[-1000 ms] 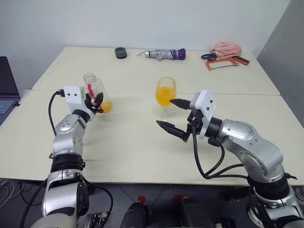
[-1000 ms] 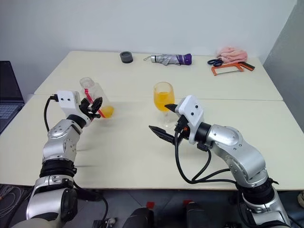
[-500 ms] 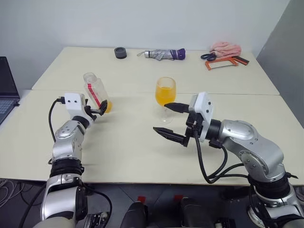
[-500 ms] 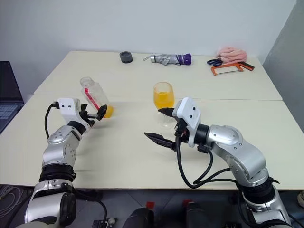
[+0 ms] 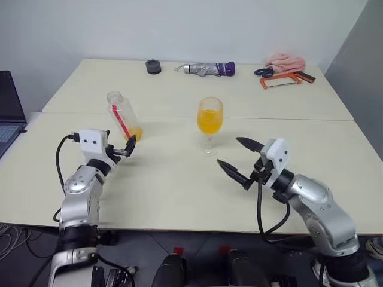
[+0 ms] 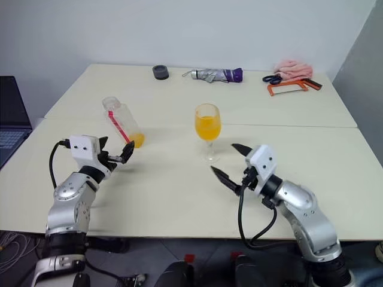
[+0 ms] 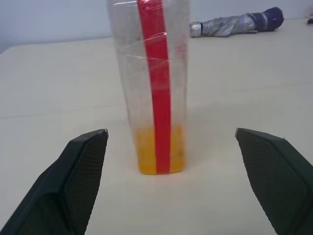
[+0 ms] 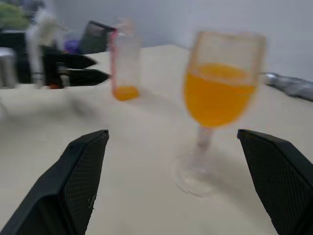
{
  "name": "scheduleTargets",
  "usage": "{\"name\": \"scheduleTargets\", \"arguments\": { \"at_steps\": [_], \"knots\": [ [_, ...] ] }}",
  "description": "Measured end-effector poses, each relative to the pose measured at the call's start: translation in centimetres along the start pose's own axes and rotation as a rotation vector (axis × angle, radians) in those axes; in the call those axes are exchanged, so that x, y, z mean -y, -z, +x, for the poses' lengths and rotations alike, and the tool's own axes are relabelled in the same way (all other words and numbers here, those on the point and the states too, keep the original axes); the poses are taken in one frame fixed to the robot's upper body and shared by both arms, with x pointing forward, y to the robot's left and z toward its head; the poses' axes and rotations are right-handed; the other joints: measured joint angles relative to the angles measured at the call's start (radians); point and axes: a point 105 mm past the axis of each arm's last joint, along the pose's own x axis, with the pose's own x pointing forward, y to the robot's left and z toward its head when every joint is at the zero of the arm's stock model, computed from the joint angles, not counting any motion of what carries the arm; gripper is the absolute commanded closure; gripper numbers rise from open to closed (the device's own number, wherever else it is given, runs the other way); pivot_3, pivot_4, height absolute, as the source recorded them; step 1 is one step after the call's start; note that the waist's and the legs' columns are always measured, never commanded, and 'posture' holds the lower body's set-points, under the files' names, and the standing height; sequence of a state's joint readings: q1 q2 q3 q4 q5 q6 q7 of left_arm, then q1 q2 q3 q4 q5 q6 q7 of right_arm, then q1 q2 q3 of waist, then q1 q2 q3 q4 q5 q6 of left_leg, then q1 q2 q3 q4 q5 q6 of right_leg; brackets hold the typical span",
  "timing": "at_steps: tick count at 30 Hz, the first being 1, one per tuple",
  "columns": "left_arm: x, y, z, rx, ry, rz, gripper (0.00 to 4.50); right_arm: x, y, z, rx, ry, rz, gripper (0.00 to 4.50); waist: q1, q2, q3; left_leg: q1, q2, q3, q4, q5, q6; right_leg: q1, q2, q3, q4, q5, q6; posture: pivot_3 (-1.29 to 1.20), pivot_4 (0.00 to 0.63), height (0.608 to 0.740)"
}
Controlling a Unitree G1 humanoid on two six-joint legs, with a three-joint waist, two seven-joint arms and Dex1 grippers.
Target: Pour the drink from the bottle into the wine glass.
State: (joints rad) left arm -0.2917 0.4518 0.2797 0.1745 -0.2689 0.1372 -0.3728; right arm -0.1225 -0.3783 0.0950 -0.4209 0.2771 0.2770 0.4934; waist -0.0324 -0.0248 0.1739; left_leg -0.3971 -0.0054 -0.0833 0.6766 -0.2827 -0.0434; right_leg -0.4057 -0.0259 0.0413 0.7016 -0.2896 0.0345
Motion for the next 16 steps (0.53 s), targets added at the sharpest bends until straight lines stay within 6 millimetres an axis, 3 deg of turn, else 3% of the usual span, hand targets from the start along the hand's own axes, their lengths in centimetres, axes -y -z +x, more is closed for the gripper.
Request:
{"name": "scheduleTargets", "arguments": {
  "at_steps": [7,16],
  "knots": [
    [1.4,0.9,-2.6,-0.012,-0.010,-0.011,0.02,3.3,3.2,-1.3,0.025,0.341,0.020,0.00,0.001,0.000,0.000,0.002,0.001,0.002,-0.001,0.000,0.000,0.001,0.001,0.002,0.000,0.000,0.000,0.00,0.150,0.740],
    [1.7,1.3,-3.5,-0.011,-0.043,-0.023,0.02,3.5,4.8,-1.3,0.008,0.401,0.025,0.00,0.001,0.000,0.000,0.002,0.001,0.002,-0.001,0.000,0.000,0.001,0.001,0.001,0.000,0.000,0.000,0.00,0.150,0.740]
  ]
}}
